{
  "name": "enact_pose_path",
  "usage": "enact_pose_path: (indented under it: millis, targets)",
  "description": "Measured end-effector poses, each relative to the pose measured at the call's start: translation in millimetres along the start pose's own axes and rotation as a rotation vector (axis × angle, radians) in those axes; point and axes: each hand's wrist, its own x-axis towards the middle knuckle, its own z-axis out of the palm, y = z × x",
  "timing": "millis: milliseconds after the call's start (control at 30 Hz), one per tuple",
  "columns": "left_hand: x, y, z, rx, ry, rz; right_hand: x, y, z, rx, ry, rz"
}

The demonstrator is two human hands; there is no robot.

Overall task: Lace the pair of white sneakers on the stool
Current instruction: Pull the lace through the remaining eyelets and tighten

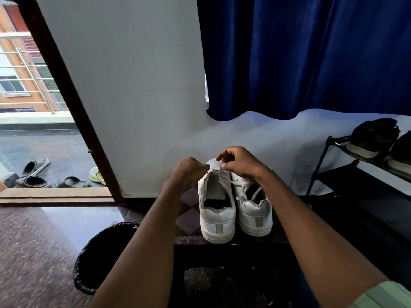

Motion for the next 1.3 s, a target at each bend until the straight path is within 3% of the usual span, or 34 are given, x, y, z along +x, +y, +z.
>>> enact_pose_path:
  millis: [133, 367, 500, 600, 733, 900, 1133, 1300]
  targets:
    - [-0.7, 2.3, -3.7, -0.109, 0.008, -0.026, -1.1, -0.1, 0.7, -0.098, -0.113, 0.023]
    - [-7.1, 3.4, -10.0, -0.421, 0.123, 0.039, -3.0, -7.3, 11.3, -0.298, 0.033, 0.008]
    - [-5.9, 5.6, -6.7, -0.579, 0.076, -0.025, -6.4, -14.4, 2.8, -0.428, -0.091, 0.042]
    - [-2.2, 6.6, -2.5, -0.569, 0.053, -0.07, -10.1, -14.7, -1.3, -0.41, -0.139, 0.054]
    - [-2.3, 10.6, 4.4, -0.594, -0.048, -0.14, -12.1, -11.9, -3.5, -0.206, -0.06, 0.059]
    - [3.6, 4.2, 7.0, -0.608, -0.017, -0.124, -14.7, -15.9, -4.0, -0.08, -0.014, 0.095]
    - [-0.5, 8.5, 5.9, -0.606, 0.02, -0.058, -13.5, -14.6, -8.0, -0.05, 0.016, 0.112]
    - [2.0, 3.8, -5.3, -0.378, 0.121, 0.068, -12.0, -10.7, -2.1, -0.213, 0.052, 0.061]
